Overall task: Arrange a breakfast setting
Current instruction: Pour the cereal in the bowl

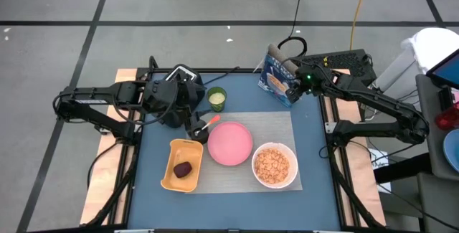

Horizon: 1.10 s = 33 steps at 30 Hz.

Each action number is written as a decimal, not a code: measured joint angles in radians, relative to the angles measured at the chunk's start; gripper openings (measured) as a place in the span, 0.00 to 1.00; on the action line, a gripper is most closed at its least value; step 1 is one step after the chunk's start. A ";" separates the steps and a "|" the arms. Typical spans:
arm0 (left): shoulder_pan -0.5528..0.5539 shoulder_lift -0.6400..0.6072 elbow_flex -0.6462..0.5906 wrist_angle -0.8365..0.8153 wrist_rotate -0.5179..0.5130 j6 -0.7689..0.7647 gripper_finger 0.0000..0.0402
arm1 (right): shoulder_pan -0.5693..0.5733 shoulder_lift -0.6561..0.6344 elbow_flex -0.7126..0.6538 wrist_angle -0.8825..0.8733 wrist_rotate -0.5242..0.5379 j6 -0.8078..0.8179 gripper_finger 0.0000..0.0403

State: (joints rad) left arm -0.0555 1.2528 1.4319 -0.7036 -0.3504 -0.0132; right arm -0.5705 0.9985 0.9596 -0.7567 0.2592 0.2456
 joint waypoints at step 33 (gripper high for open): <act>0.000 0.000 0.000 0.000 0.000 0.000 0.93 | 0.000 -0.012 -0.002 -0.004 0.000 -0.007 0.99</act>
State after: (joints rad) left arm -0.0555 1.2528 1.4319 -0.7036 -0.3502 -0.0132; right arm -0.5705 0.9870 0.9581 -0.7606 0.2592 0.2382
